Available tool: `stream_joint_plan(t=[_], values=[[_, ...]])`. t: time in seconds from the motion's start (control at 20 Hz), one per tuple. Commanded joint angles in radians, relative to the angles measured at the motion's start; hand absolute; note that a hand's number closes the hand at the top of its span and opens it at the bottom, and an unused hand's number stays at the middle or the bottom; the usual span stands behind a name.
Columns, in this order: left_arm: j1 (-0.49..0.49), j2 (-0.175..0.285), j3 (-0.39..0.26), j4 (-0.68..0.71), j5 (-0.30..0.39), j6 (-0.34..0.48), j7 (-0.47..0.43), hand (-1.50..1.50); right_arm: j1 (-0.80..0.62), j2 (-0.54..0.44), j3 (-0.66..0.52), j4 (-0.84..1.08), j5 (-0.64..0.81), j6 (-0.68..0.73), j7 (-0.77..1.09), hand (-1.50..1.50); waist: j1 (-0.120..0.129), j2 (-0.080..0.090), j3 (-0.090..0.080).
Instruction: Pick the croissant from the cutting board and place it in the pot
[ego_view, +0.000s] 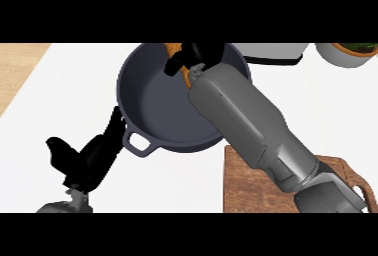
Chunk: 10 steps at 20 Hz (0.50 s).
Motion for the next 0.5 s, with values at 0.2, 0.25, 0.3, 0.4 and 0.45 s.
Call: stream_joint_plan(t=[0.2, 0.25, 0.3, 0.4, 0.45], values=[[-0.055, -0.057, -0.069, 0.008, -0.013, 0.006, 0.037, 0.00, 0.016, 0.002, -0.096, 0.043, -0.252, -0.232, -0.164, -1.50, 0.016, 0.013, -0.001], [-0.055, -0.019, -0.034, 0.049, 0.003, -0.039, 0.001, 0.00, 0.036, 0.002, -0.094, 0.042, -0.267, -0.281, -0.206, -1.50, 0.016, 0.018, -0.002], [-0.064, -0.028, -0.042, 0.024, 0.002, -0.026, 0.024, 0.00, 0.021, 0.002, -0.100, 0.065, -0.281, -0.301, -0.224, -1.50, 0.022, 0.017, -0.002], [-0.073, -0.035, -0.049, 0.017, 0.008, -0.025, 0.043, 0.00, 0.051, 0.002, -0.078, 0.070, -0.332, -0.341, -0.293, -1.50, 0.034, 0.020, -0.002], [-0.052, -0.034, -0.047, 0.019, -0.007, -0.024, 0.008, 0.00, 0.056, 0.002, -0.097, 0.078, -0.346, -0.371, -0.327, -1.50, 0.037, 0.022, -0.002]])
